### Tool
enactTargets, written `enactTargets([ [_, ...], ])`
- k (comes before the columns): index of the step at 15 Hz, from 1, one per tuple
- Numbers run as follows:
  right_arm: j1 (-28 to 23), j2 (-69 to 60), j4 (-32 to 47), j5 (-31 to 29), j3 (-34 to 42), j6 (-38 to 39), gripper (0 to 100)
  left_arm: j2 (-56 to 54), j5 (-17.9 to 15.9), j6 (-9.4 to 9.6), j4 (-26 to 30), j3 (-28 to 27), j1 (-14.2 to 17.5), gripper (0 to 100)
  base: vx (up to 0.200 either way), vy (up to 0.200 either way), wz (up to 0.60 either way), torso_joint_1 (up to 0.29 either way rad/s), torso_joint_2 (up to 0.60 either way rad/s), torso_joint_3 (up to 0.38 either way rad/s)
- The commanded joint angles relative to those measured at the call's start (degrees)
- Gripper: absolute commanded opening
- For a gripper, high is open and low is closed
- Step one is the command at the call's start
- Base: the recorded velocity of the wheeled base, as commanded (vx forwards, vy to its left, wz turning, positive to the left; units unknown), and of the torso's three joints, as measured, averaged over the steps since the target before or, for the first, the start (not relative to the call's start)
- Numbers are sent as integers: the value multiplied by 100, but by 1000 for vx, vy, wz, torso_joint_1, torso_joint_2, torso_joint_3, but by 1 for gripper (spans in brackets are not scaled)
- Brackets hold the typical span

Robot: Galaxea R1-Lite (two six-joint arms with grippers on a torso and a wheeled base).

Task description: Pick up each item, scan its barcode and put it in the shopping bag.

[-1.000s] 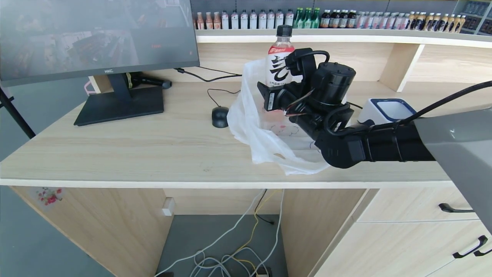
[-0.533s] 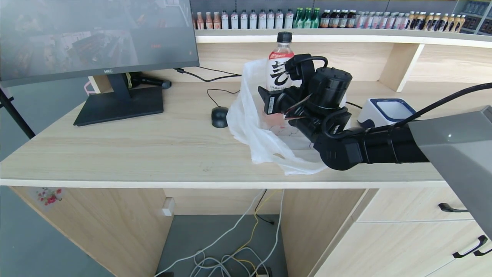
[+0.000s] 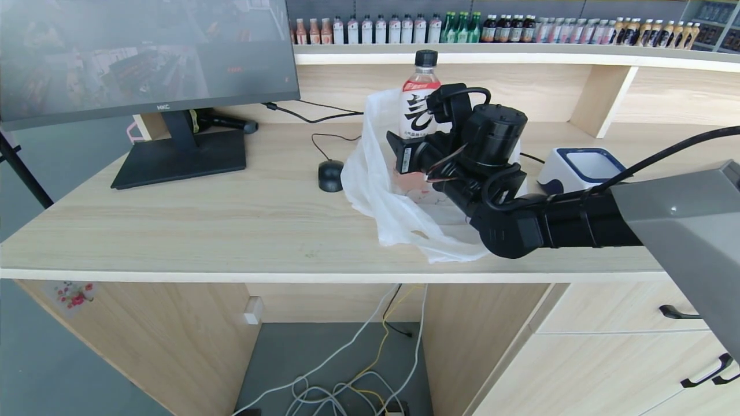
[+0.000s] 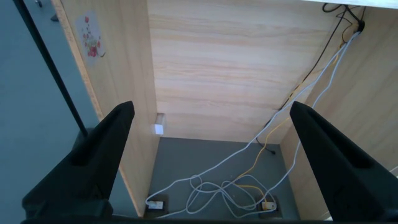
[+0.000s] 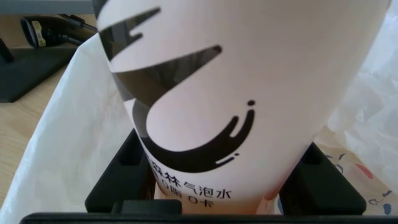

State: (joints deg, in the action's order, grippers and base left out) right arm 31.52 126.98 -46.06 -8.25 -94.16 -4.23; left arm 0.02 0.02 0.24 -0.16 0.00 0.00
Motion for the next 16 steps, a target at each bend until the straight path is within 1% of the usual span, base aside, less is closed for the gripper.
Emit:
enactTargets([
  [1,-6,20,27,-1,29,1,0,-2,6,2,-2,0,0,100,0,0,0,0,0,0],
  [16,47,29,27,-10,38,-52,0,-2,6,2,-2,0,0,100,0,0,0,0,0,0],
])
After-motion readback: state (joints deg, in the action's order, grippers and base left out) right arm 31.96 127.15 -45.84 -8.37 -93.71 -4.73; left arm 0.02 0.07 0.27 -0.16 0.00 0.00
